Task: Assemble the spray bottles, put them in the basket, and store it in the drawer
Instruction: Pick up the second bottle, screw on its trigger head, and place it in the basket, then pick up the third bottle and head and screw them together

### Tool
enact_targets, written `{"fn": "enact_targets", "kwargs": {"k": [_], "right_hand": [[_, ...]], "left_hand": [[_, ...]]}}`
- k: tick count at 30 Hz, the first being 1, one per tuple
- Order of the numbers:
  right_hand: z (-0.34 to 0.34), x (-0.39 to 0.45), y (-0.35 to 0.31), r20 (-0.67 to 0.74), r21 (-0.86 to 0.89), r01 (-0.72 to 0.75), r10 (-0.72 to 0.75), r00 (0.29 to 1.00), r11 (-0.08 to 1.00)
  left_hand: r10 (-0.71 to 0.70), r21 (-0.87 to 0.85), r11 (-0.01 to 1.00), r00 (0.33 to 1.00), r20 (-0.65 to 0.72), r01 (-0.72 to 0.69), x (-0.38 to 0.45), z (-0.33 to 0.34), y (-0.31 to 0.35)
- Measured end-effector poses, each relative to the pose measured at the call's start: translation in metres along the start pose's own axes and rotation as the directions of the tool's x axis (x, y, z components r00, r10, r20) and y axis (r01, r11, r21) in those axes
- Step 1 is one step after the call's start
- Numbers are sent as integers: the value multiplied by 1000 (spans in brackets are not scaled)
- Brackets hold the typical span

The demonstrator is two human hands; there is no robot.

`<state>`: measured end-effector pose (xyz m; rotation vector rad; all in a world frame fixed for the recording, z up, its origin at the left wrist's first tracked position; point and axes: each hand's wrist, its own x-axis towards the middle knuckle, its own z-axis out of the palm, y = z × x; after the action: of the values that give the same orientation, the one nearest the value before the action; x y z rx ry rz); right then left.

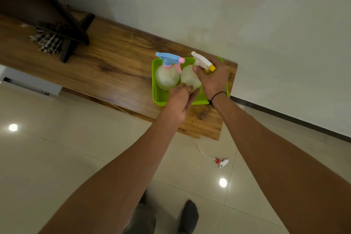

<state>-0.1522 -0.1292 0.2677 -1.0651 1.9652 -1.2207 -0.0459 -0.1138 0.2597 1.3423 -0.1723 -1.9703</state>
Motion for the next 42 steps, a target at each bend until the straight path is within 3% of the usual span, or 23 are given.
{"fn": "enact_targets", "kwargs": {"k": [6, 12, 24, 31, 42], "right_hand": [[-11, -9, -2, 97, -108, -34, 45, 994, 994], [-42, -18, 10, 40, -123, -82, 88, 995, 989], [-181, -49, 71, 309, -162, 190, -133, 942, 968], [-228, -58, 117, 397, -229, 142, -41, 917, 963], [-236, -85, 199, 504, -300, 134, 37, 863, 945]], "left_hand": [[-14, 63, 998, 1000, 0, 14, -11, -1, 4], [15, 263, 965, 1000, 15, -18, -30, 3, -16], [218, 297, 939, 968, -126, -173, -76, 63, -141], [195, 239, 960, 962, -189, -148, -98, 69, -209], [198, 477, 875, 961, -193, -85, -68, 37, -291]]}}
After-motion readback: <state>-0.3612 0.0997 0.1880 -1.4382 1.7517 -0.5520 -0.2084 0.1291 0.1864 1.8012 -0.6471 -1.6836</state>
